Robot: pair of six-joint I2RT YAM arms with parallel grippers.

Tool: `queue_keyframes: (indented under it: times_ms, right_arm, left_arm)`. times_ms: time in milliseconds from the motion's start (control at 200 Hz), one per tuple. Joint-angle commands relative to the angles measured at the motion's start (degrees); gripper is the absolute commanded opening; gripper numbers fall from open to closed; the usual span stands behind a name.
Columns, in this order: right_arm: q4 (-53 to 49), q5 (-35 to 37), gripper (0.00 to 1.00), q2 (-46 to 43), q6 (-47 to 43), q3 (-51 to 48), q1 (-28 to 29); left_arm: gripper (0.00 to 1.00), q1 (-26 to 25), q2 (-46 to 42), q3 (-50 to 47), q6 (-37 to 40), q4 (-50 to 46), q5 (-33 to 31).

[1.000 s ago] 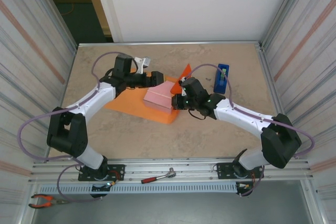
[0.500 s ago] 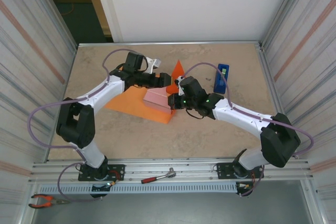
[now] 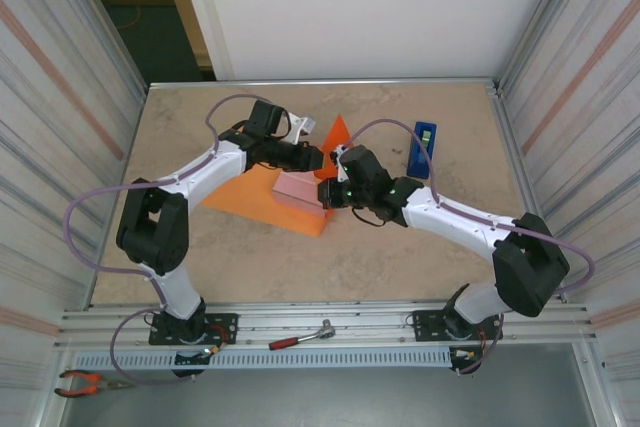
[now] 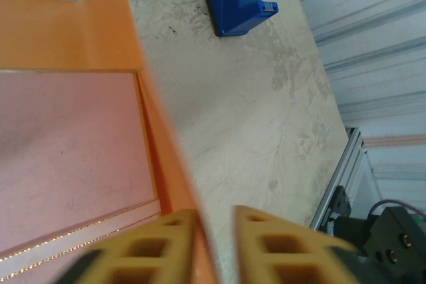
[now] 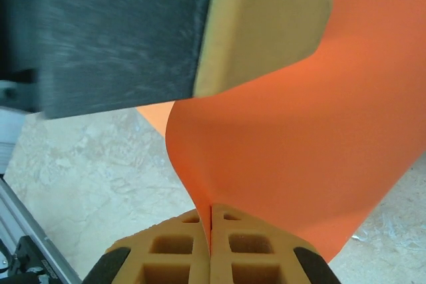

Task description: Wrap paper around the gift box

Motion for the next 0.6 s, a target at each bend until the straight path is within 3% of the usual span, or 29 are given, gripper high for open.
queue_keyframes:
  times_ms: [0,40,80,210,386,596]
  right_arm:
    - [-0.41,-0.13,0.36,0.35,-0.93,2.29,0.39]
    - [-1.05,0.25,0.51,-0.42,-0.93,2.26,0.08]
    - [-1.55,0.70,0.59,-1.66,-0.77,1.64,-0.49]
    - [-0.68,1.15,0.69,-6.50,1.11,-2.09,-3.71]
    - [0.53,-0.55,0.65,-5.54,3.34,-3.07,-8.19]
    - [0.92,-1.12,0.48,4.17,4.30,2.80,-8.11]
  left_arm:
    - [0.00,-0.01,0.66,1.43,1.52,-0.63,0.33]
    - [0.00,0.51,0.11,0.88,1.40,-0.37,-0.05]
    - [0.00,1.32,-0.51,0.25,1.47,-0.12,-0.21]
    - [0.00,4.24,-2.80,-2.18,1.70,0.29,-0.12]
    - [0.00,5.46,-4.86,-5.06,3.51,-0.45,-2.98]
    - [0.00,5.47,-7.06,-8.67,4.00,0.06,-8.03]
